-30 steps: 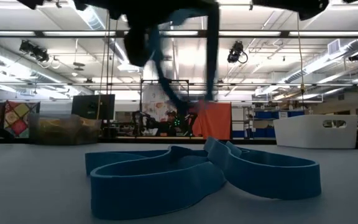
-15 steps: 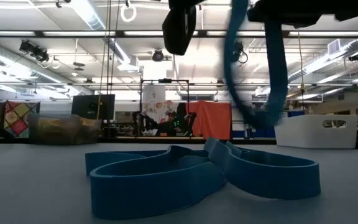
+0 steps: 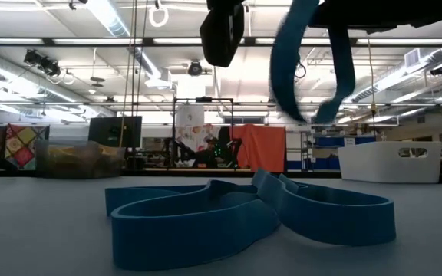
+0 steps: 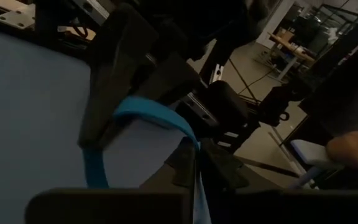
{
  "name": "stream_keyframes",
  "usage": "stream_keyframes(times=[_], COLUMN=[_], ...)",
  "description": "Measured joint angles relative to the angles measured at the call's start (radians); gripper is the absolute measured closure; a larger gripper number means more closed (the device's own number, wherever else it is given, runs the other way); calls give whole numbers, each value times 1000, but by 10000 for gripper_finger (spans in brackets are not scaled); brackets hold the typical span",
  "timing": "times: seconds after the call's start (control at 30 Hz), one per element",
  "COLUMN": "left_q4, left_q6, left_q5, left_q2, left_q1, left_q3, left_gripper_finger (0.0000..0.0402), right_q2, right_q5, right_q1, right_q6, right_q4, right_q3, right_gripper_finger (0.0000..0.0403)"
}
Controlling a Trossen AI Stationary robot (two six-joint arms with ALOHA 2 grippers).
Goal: Sort rubber bands into baskets
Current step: Put the blue rubber band into the blue bin
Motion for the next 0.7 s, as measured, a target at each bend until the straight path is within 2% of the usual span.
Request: stream_keyframes(times=[0.2, 0.4, 0.5, 0.63, 0.7], left_q4=[1, 2, 10, 20, 18], left_q6=[1, 1, 2, 3, 3], left_q5=[-1, -3, -60, -128, -141], left_q2=[0, 0, 0, 0, 0], left_q1=[0, -1, -1, -1, 0], left_q3=[0, 0, 0, 0, -1], left_gripper_finger=[370, 369, 365, 344, 328], right_q2=[-50, -198, -287, -409, -469], right_q5=[152, 326, 377, 376, 334], right_q1=[54, 152, 194, 239, 253], right_q6=[-103, -159, -130, -52, 2], right_q4=[-26, -126, -198, -298, -359], right_q3=[0, 0, 0, 0, 0], right_gripper_finger=[393, 393, 393, 393, 393])
